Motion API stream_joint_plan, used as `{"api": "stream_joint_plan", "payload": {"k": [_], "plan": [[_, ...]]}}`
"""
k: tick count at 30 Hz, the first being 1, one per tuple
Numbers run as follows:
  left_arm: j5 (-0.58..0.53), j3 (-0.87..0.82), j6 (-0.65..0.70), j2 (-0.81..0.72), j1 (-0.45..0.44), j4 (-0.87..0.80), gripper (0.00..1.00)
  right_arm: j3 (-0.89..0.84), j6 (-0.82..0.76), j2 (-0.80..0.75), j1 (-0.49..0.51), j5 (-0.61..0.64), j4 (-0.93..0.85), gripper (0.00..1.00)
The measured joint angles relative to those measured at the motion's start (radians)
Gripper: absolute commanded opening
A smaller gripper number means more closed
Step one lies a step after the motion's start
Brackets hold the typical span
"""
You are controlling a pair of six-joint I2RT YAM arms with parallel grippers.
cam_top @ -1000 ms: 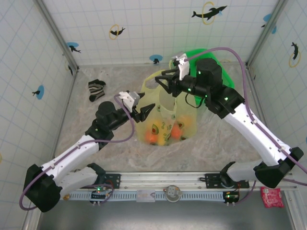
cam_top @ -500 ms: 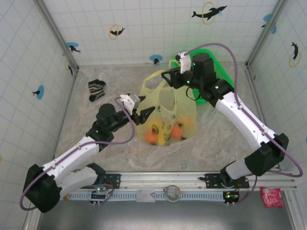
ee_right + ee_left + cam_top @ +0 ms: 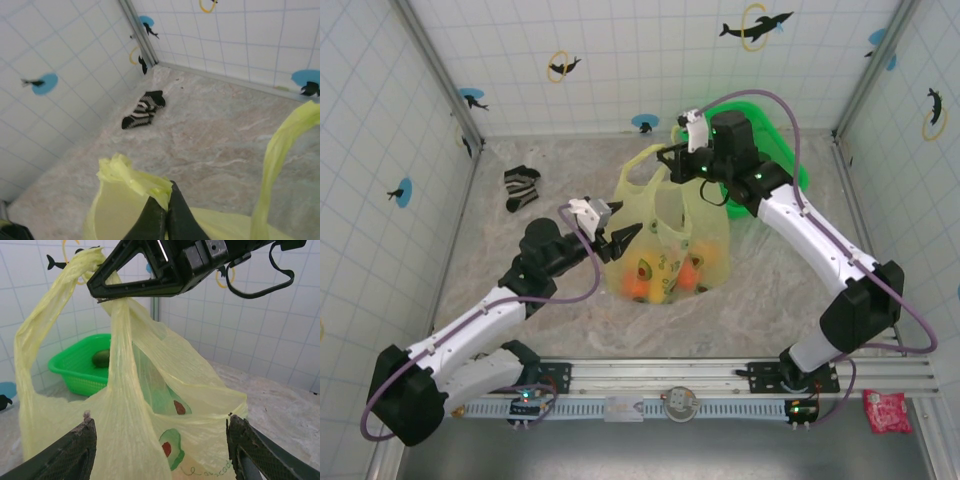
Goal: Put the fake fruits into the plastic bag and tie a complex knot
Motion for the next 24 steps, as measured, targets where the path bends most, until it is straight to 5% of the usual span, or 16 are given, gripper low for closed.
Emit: {"api": "stream_joint_plan", "payload": {"k": [17, 24], "plan": [[-0.101, -0.056, 0.006, 0.048, 0.000, 0.201, 0.86, -0.086, -0.023, -0.204, 0.209, 0.097, 0.059, 0.00], [-0.020, -0.056, -0.004, 0.126, 0.000, 0.311, 0.84, -0.129, -0.023, -0.214, 0.240, 0.139, 0.072, 0.00]]}}
